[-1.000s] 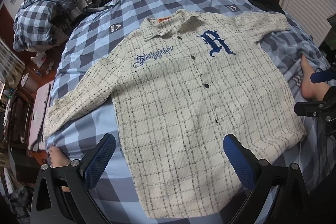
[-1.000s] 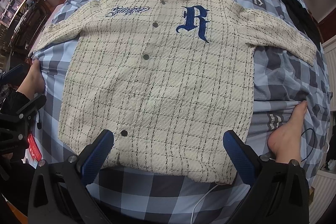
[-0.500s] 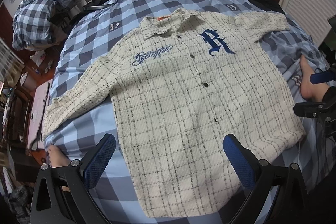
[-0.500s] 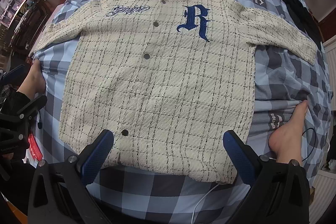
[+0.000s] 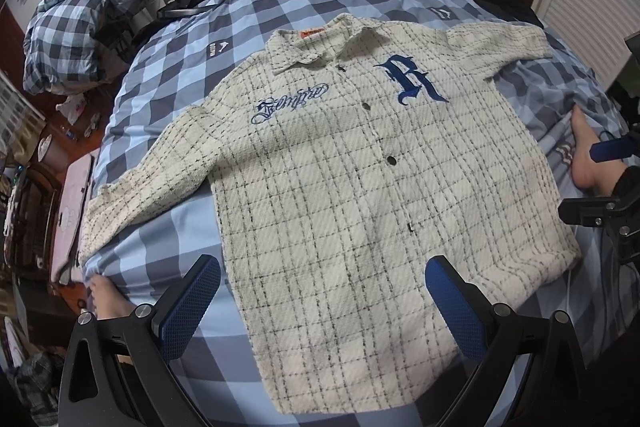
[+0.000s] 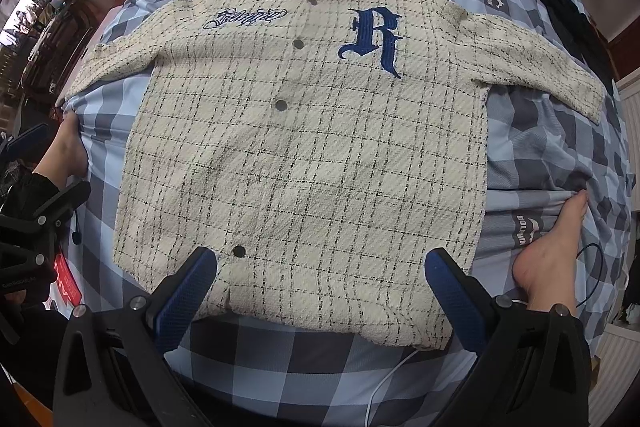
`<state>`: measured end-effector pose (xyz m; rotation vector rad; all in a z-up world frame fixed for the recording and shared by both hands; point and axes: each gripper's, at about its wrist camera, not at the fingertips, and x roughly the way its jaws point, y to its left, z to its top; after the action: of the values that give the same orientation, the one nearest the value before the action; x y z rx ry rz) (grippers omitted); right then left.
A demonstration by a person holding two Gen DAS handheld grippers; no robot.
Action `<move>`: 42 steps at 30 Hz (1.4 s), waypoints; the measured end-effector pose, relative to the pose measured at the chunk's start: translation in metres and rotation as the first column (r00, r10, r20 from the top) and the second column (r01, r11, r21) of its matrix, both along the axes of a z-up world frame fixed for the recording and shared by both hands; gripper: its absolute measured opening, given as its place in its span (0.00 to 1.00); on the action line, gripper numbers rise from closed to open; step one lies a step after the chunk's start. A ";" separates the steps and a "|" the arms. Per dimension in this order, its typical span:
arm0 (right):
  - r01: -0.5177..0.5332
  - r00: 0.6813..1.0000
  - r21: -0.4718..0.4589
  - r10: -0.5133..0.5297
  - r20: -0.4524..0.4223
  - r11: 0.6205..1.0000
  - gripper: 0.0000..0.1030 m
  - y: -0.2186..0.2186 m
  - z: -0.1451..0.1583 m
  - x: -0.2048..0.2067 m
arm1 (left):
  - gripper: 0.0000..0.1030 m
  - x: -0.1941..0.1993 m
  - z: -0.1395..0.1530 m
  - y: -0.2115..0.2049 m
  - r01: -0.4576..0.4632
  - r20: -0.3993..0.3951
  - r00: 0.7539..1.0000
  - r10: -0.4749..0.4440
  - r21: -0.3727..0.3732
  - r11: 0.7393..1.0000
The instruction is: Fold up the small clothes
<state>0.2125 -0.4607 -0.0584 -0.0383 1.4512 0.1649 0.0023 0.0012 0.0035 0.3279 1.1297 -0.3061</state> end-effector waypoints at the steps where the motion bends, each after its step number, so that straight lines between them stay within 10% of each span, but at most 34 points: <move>1: 0.000 1.000 0.000 0.000 0.000 1.000 0.99 0.000 0.000 0.000 | 1.00 0.000 0.000 0.000 0.000 0.000 1.000 0.000 0.000 1.000; 33: -0.008 0.999 0.028 0.009 -0.035 1.000 0.99 0.003 -0.004 0.000 | 1.00 0.015 -0.010 0.015 -0.069 -0.128 0.990 0.060 -0.068 0.995; 42: -0.008 0.999 0.031 0.010 -0.052 0.999 0.99 0.002 -0.006 0.002 | 1.00 0.053 -0.023 0.086 -0.350 -0.313 0.903 0.293 -0.146 0.925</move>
<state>0.2145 -0.4590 -0.0648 -0.0153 1.5007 0.1971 0.0556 0.0875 -0.0191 -0.0895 1.4038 -0.1713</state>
